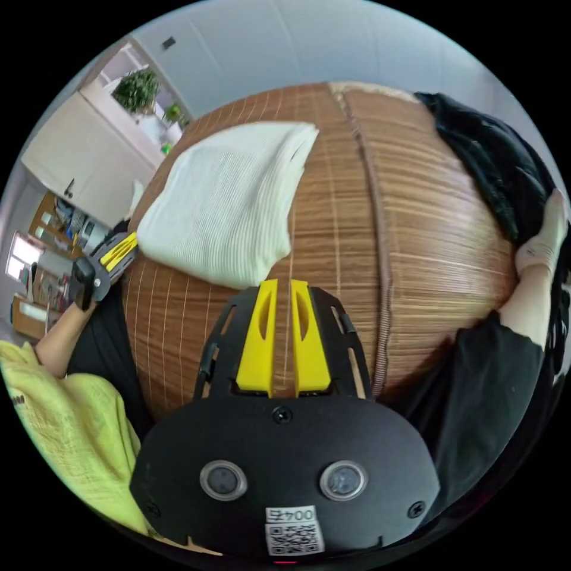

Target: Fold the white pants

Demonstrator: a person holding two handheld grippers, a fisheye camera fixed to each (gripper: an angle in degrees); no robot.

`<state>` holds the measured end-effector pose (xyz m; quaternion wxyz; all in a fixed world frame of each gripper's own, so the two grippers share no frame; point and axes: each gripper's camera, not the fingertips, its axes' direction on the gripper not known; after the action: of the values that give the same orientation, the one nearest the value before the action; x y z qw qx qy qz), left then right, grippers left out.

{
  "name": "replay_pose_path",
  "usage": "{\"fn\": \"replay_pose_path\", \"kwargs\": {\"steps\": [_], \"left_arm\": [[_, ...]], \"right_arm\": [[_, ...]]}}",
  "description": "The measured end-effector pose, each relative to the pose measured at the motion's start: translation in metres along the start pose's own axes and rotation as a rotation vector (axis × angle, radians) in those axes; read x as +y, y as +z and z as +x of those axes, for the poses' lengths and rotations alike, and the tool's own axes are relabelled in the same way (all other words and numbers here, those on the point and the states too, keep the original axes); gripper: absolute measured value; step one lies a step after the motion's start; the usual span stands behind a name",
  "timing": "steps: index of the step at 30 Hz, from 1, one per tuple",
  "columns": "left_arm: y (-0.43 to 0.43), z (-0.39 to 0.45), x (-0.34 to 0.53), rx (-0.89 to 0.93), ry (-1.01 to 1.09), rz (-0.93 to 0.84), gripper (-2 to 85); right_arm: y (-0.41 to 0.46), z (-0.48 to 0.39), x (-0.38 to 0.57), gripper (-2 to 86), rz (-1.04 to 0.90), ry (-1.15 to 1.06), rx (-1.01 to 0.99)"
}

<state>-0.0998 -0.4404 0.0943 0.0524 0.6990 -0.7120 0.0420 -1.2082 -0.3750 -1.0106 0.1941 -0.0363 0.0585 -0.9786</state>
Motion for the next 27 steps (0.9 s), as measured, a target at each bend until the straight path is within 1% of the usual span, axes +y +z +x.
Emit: {"fn": "replay_pose_path", "kwargs": {"steps": [1,2,3,4,5,7,11,13,16,17,18,19,20,21,23,25,27], "left_arm": [[-0.004,-0.019,0.002,0.018,-0.062,0.012,0.6],[-0.016,-0.055,0.007,0.074,-0.169,0.064,0.6],[-0.027,-0.081,0.008,0.134,-0.229,0.131,0.7],[-0.037,-0.094,0.0,0.147,-0.251,0.188,0.7],[-0.041,-0.097,-0.007,0.139,-0.258,0.208,0.7],[-0.05,-0.094,-0.052,0.119,-0.219,0.262,0.7],[-0.048,-0.087,-0.132,0.104,-0.177,0.323,0.7],[-0.033,-0.085,-0.172,0.097,-0.165,0.309,0.7],[0.026,-0.078,-0.234,0.087,-0.137,0.216,0.6],[0.039,-0.075,-0.241,0.085,-0.127,0.193,0.5],[0.069,-0.066,-0.25,0.095,-0.103,0.128,0.5],[0.084,-0.062,-0.252,0.116,-0.094,0.099,0.4],[0.105,-0.056,-0.248,0.144,-0.114,0.091,0.3],[0.113,-0.058,-0.24,0.16,-0.153,0.12,0.3],[0.125,-0.068,-0.229,0.214,-0.221,0.133,0.2],[0.131,-0.072,-0.22,0.226,-0.245,0.161,0.2],[0.133,-0.065,-0.213,0.174,-0.245,0.186,0.2]], "right_arm": [[-0.017,0.002,0.006,5.2,0.092,0.045,0.027],[-0.034,0.002,0.014,5.3,0.209,0.082,0.061],[-0.042,0.0,0.018,5.5,0.273,0.098,0.078],[-0.055,-0.008,0.024,6.0,0.394,0.101,0.099],[-0.062,-0.023,0.025,6.3,0.479,0.076,0.122],[-0.061,-0.051,0.015,6.5,0.536,0.021,0.168],[-0.038,-0.114,-0.043,6.6,0.495,-0.164,0.208],[-0.025,-0.127,-0.075,6.5,0.461,-0.182,0.259],[0.004,-0.128,-0.127,6.6,0.383,-0.159,0.334],[0.019,-0.124,-0.145,6.7,0.336,-0.144,0.38],[0.027,-0.12,-0.153,6.8,0.304,-0.136,0.399],[0.047,-0.11,-0.166,6.3,0.231,-0.124,0.418],[0.066,-0.097,-0.171,5.2,0.183,-0.12,0.365],[0.072,-0.09,-0.171,5.1,0.185,-0.112,0.315],[0.085,-0.058,-0.16,4.3,0.261,-0.039,0.144],[0.093,-0.044,-0.151,4.0,0.304,-0.008,0.082],[0.099,-0.046,-0.148,3.8,0.313,-0.02,0.096]]}}
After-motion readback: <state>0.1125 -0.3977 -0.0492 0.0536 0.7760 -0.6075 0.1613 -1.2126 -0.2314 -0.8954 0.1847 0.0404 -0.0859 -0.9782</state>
